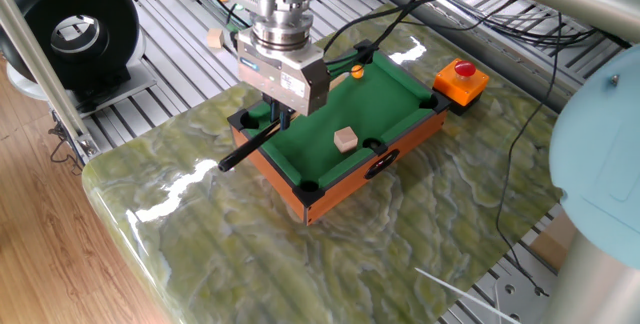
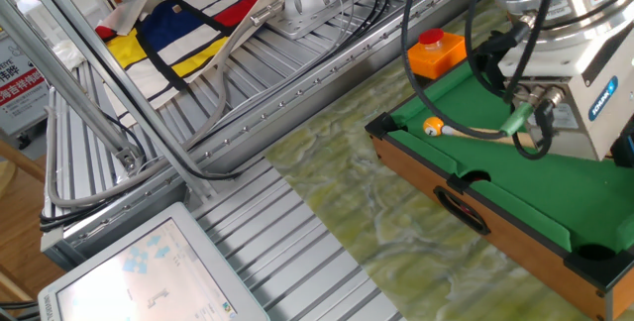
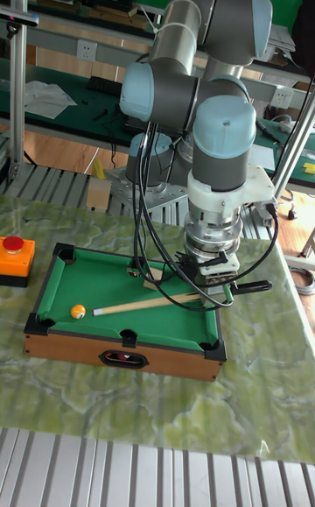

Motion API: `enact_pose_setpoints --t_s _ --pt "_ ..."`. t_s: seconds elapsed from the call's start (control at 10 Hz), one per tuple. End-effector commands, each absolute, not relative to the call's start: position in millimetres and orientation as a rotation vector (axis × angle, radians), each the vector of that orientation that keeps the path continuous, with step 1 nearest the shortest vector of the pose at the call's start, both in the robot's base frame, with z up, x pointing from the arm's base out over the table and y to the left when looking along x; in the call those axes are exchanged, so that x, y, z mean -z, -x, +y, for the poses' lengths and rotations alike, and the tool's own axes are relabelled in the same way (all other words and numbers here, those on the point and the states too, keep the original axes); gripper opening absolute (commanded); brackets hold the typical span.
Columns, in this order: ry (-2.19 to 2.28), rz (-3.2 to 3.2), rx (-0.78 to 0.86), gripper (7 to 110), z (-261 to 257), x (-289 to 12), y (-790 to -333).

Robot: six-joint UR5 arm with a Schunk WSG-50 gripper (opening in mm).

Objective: Hit the pool ball

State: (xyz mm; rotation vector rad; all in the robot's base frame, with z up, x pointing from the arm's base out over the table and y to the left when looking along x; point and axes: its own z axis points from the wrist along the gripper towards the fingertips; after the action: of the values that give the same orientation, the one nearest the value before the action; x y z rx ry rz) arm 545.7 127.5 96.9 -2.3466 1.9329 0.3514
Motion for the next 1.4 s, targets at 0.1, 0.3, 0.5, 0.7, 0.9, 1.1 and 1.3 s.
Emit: enact_pose_setpoints --t_s 0.1,0.3,0.5,0.7,0.9,1.1,1.3 --pt "2.358 1.942 -0.339 7 123.2 -94.1 -544.8" --pt "2.367 1.915 -0.346 7 122.3 -92.8 -543.2" --pt "2.376 1.888 -0.353 7 127.1 -93.3 -541.9" --pt "2.377 1.857 -0.384 7 133.4 -96.3 -536.2" --pt "2.387 1.872 -0.394 7 131.5 -96.1 -530.2" --pt "2.395 1.877 -0.404 7 126.8 -93.7 -523.9" --pt "2.402 1.869 -0.412 7 122.7 -93.0 -518.3"
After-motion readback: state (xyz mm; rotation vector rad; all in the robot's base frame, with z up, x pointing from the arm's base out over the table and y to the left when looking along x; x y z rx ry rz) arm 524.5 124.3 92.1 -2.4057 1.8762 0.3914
